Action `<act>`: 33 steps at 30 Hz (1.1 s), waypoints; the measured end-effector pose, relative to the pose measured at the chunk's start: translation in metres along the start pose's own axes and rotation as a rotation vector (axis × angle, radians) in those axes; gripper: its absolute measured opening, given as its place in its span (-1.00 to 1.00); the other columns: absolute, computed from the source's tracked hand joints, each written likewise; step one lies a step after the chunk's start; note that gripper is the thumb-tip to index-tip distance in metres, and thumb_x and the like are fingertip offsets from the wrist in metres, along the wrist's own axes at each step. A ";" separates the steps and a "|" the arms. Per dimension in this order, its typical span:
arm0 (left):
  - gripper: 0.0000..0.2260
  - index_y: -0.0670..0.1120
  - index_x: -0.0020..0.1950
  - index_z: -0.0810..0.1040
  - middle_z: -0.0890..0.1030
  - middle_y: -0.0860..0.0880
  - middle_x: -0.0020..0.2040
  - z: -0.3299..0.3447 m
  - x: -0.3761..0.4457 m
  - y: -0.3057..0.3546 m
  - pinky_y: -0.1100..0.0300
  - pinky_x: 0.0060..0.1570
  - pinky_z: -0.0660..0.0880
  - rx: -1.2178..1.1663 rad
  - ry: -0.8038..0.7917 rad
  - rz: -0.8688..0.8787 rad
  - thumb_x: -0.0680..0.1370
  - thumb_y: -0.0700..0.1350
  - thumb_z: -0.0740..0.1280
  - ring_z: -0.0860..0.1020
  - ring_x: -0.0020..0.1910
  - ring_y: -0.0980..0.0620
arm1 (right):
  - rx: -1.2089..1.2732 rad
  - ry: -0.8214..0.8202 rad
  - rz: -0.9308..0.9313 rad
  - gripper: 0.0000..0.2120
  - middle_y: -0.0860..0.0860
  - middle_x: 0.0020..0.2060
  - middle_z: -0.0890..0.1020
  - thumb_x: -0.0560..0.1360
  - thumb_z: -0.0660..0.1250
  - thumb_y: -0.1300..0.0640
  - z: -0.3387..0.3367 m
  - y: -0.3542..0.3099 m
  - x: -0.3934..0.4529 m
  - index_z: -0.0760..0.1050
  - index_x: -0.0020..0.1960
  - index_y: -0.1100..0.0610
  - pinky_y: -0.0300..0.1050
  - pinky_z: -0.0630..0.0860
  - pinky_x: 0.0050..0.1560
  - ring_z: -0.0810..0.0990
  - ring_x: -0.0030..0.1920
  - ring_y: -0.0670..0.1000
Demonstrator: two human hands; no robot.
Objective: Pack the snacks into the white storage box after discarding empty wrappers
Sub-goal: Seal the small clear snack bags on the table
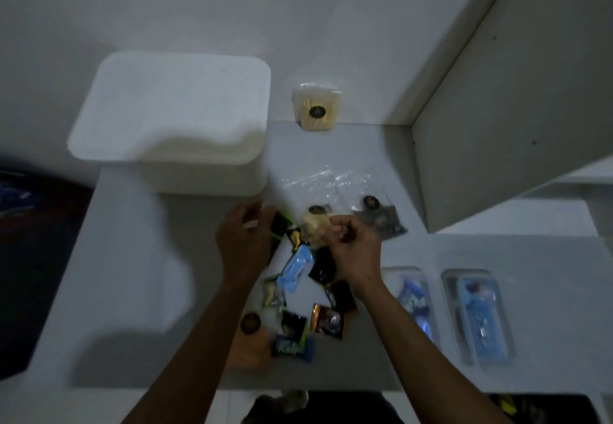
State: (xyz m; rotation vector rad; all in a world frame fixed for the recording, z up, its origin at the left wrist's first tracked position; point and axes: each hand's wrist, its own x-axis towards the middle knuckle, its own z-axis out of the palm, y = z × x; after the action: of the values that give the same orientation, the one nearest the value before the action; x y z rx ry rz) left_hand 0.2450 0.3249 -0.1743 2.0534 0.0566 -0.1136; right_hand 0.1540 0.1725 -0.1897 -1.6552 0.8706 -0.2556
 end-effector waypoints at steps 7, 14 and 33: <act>-0.58 -0.19 0.26 0.57 0.60 -0.20 0.15 -0.063 -0.073 -0.104 0.05 0.16 0.46 0.263 -0.044 -0.243 0.49 0.00 0.47 0.56 0.13 -0.13 | -0.121 -0.167 0.067 -0.81 0.00 -0.27 0.59 0.40 0.52 0.28 0.034 0.057 -0.084 0.60 -0.02 0.18 -0.31 0.50 -0.08 0.55 -0.23 -0.12; -0.46 -0.17 0.41 0.43 0.57 -0.21 0.24 -0.065 -0.109 -0.127 0.03 0.27 0.39 0.266 -0.182 -0.458 0.51 0.04 0.42 0.51 0.25 -0.19 | -0.246 -0.255 0.080 -0.65 -0.06 -0.18 0.54 0.44 0.39 0.35 0.063 0.079 -0.120 0.47 0.20 0.16 -0.25 0.51 -0.08 0.56 -0.12 -0.03; -0.93 -0.11 -0.19 0.64 0.66 -0.06 -0.27 -0.094 -0.087 -0.029 0.12 -0.27 0.52 -0.293 -0.243 -0.201 0.50 -0.21 0.44 0.58 -0.27 0.00 | 0.154 -0.313 -0.115 -0.74 0.25 -0.27 0.57 0.41 0.50 0.31 0.014 -0.044 -0.100 0.56 0.07 0.26 -0.07 0.60 -0.12 0.58 -0.20 0.01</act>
State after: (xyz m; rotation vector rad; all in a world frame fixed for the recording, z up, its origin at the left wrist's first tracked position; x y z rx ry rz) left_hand 0.1609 0.4220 -0.1471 1.7247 0.1216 -0.4530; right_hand 0.1106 0.2504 -0.1252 -1.5503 0.5086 -0.1331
